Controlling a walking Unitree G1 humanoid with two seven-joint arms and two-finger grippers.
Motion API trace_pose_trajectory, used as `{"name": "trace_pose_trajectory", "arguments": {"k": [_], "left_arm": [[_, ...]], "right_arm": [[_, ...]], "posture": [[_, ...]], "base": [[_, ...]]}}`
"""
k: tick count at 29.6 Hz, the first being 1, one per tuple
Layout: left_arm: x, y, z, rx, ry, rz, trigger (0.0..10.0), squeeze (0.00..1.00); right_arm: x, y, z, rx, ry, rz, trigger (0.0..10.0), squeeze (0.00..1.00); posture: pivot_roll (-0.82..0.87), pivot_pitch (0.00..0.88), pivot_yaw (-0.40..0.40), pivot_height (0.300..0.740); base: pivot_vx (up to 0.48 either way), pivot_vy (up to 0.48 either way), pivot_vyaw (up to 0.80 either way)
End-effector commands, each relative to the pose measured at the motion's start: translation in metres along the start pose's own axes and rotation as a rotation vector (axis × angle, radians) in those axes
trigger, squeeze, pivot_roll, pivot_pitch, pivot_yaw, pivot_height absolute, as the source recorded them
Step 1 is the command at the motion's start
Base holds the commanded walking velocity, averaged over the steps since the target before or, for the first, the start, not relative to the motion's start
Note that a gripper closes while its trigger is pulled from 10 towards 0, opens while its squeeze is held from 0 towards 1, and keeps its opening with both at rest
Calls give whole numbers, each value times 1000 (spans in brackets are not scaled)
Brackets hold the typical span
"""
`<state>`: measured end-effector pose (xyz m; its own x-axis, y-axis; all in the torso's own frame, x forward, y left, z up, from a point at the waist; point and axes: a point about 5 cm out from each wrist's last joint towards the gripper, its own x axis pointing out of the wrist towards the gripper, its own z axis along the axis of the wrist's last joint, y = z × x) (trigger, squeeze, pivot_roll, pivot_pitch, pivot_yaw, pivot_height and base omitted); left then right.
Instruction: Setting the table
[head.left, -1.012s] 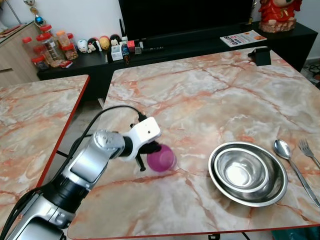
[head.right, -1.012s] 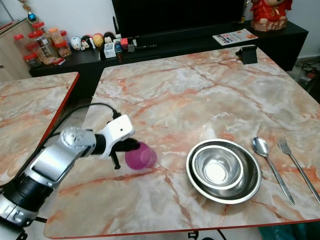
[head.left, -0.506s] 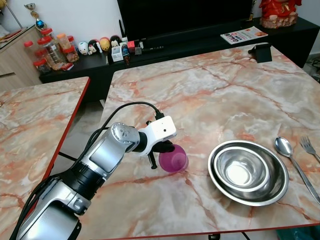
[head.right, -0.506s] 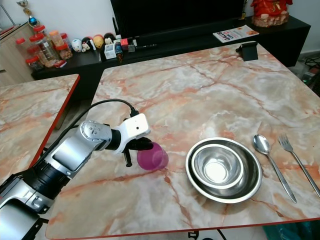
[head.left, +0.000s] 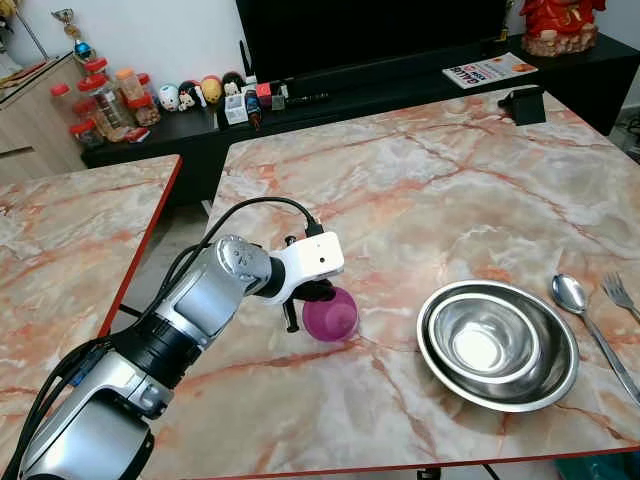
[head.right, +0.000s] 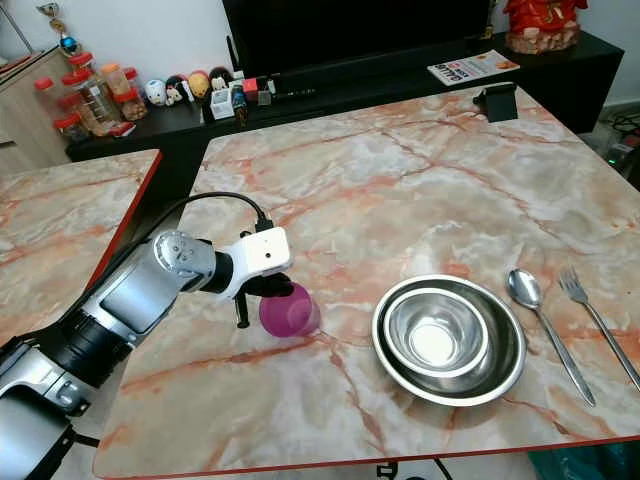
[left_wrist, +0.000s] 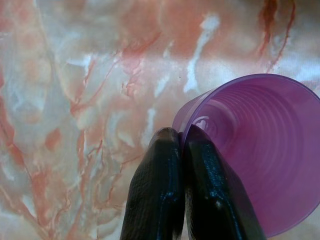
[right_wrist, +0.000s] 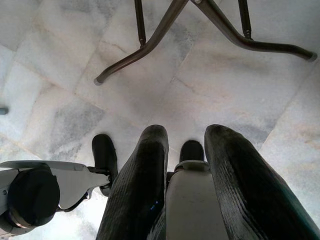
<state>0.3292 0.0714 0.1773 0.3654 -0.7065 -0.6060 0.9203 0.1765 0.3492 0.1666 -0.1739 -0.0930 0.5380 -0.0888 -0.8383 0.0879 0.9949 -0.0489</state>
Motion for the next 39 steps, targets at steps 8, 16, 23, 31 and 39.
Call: {"name": "trace_pose_trajectory", "arguments": {"k": [8, 16, 23, 31, 39], "left_arm": [[-3, 3, 1, 23, 14, -11, 10000, 0], [-3, 2, 3, 33, -2, -29, 4941, 0], [-4, 4, 4, 46, 2, -26, 10000, 1000], [-4, 6, 4, 47, 5, -10, 10000, 0], [-6, 10, 9, 62, -17, 5, 10000, 0]], "right_arm": [[-1, 6, -5, 14, 14, 10, 10000, 0], [-1, 6, -7, 20, 16, 8, 10000, 0], [-1, 6, -7, 20, 19, 8, 10000, 0], [-1, 7, -8, 24, 20, 10, 10000, 0], [-2, 7, -9, 27, 23, 9, 10000, 0]], "posture": [[1, 0, 190, 740], [-4, 0, 195, 740], [-4, 0, 196, 740], [-1, 0, 199, 740], [-3, 0, 201, 740]], "base": [[0, 0, 0], [0, 0, 0], [0, 0, 0], [0, 0, 0], [0, 0, 0]]}}
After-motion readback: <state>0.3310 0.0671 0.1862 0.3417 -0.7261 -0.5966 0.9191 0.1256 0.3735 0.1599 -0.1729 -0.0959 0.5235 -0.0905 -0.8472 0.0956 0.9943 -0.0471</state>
